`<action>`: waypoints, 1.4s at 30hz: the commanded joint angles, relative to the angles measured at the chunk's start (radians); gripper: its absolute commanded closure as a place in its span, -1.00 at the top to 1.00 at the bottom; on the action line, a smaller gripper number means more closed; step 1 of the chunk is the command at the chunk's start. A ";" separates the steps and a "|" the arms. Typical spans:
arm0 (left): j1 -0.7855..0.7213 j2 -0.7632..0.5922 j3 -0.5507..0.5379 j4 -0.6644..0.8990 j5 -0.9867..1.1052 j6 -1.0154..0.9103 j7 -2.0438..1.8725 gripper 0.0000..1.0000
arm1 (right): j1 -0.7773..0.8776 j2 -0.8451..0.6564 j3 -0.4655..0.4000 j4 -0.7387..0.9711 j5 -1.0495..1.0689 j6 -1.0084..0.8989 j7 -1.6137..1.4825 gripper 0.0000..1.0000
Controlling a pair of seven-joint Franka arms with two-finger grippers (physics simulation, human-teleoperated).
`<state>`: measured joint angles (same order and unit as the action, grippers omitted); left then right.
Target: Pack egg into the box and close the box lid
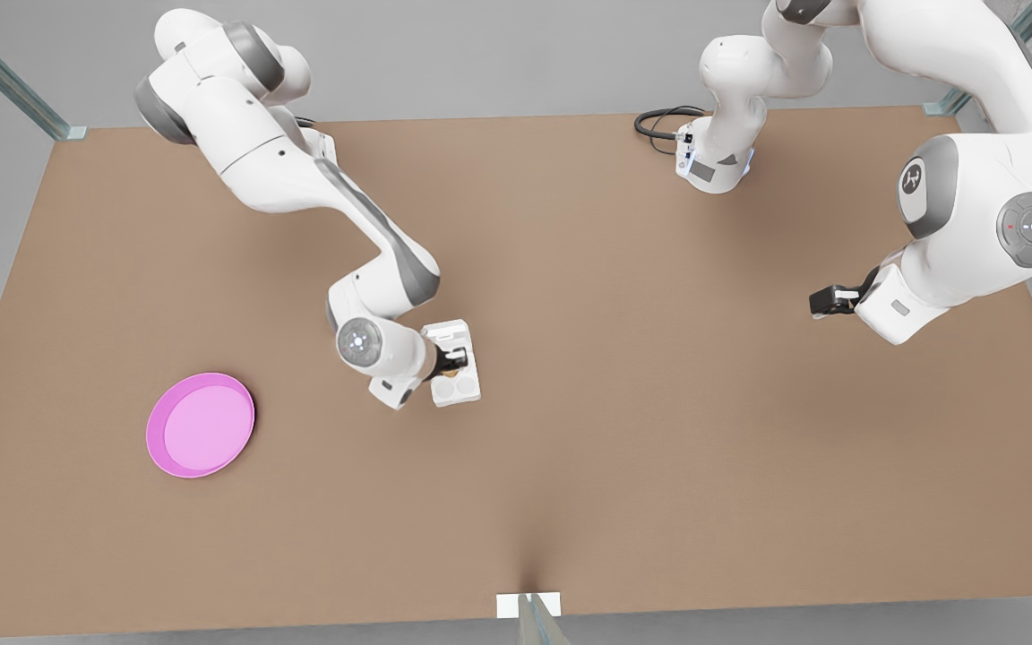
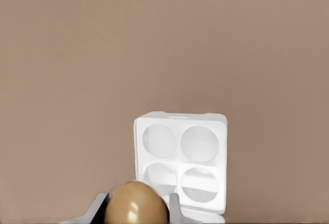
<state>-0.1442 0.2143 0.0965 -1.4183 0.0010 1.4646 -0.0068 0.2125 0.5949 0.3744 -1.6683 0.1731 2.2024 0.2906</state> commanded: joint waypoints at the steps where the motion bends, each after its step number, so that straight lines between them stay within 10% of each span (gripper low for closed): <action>1: 0.000 -0.001 0.000 0.001 0.001 0.000 -0.001 1.00 | -0.001 -0.003 0.012 -0.010 -0.012 -0.009 0.493 -0.17; 32: 0.000 -0.001 0.000 -0.005 0.001 0.002 0.001 1.00 | -0.004 0.039 0.015 -0.042 -0.035 0.065 0.467 -0.01; 33: 0.000 -0.001 0.000 -0.005 0.001 0.002 0.001 1.00 | -0.005 0.042 0.015 -0.042 -0.037 0.065 0.467 0.05; 35: 0.000 -0.001 0.000 -0.005 0.001 0.003 0.001 1.00 | -0.004 0.042 0.015 -0.045 -0.037 0.065 0.467 1.00; 42: -0.012 0.025 0.000 -0.002 0.001 0.013 -0.001 1.00 | -0.007 0.042 0.012 0.028 -0.037 0.065 0.398 1.00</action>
<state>-0.1568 0.2403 0.0965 -1.4211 0.0010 1.4747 -0.0065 0.2069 0.6380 0.3872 -1.6508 0.1351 2.2673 0.7076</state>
